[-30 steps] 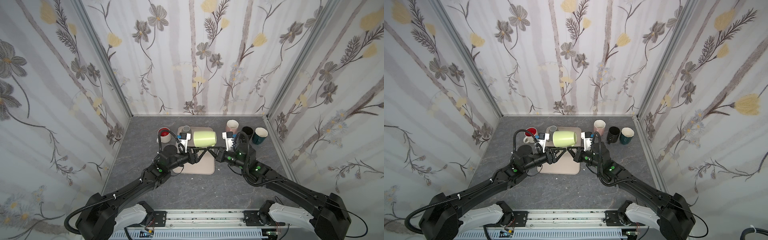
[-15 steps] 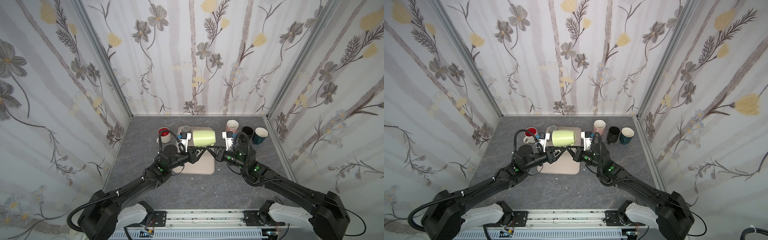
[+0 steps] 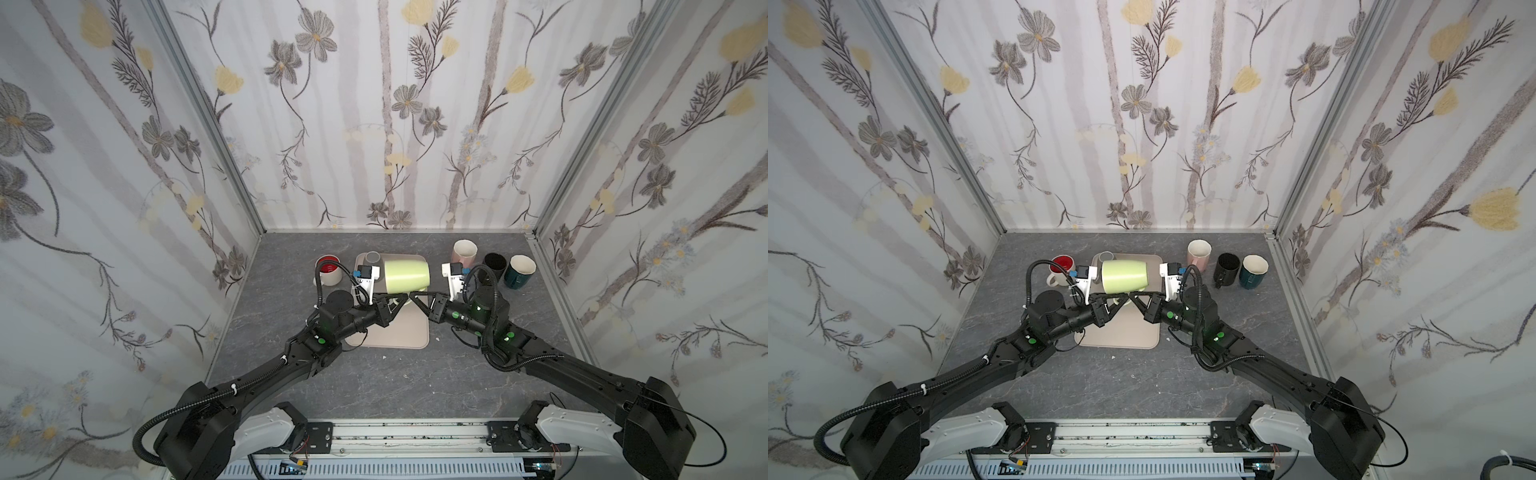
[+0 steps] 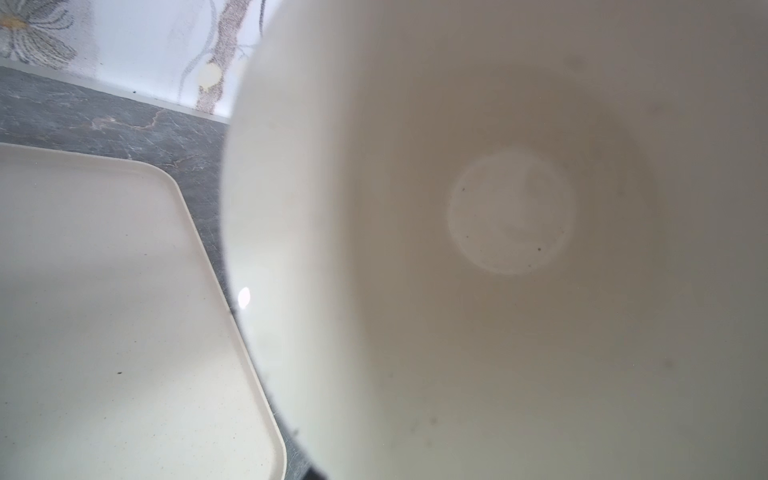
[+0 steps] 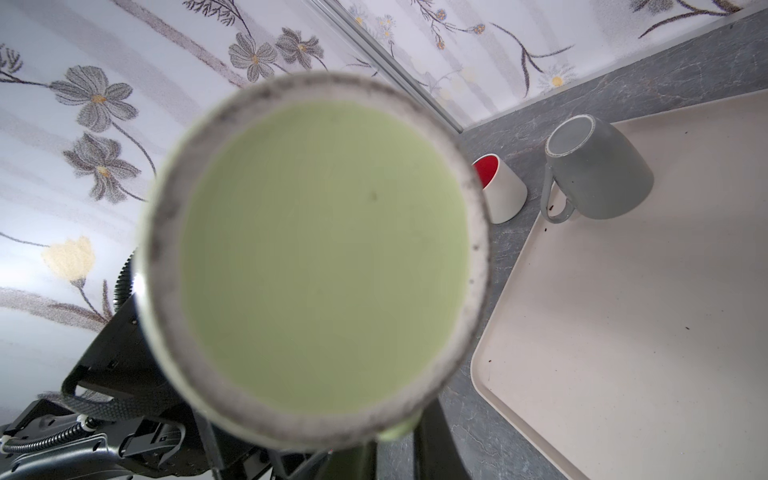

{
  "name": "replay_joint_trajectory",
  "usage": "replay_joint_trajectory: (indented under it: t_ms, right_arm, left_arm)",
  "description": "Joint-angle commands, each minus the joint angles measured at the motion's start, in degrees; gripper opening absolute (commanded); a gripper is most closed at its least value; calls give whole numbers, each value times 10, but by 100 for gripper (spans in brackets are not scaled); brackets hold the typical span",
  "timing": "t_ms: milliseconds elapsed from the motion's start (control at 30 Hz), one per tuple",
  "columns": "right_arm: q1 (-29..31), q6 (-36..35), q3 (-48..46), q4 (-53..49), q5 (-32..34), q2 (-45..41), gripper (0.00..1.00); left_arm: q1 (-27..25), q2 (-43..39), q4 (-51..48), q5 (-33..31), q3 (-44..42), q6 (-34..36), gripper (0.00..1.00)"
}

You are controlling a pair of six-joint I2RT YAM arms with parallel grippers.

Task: Turn the mug right side up
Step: 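Move the left gripper to the raised green mug held by the right gripper, then close the left gripper on the green mug while the right gripper opens and pulls back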

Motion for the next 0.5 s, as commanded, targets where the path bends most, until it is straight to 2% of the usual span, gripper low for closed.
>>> replay_joint_trajectory:
  t_ms: [0, 467]
  right_arm:
    - [2, -20, -2, 7, -24, 8, 0]
    - [1, -13, 0, 20, -31, 26, 0]
  left_arm:
    - [-2, -8, 51, 6, 3, -3, 0]
    - [-1, -28, 16, -38, -2, 10, 0]
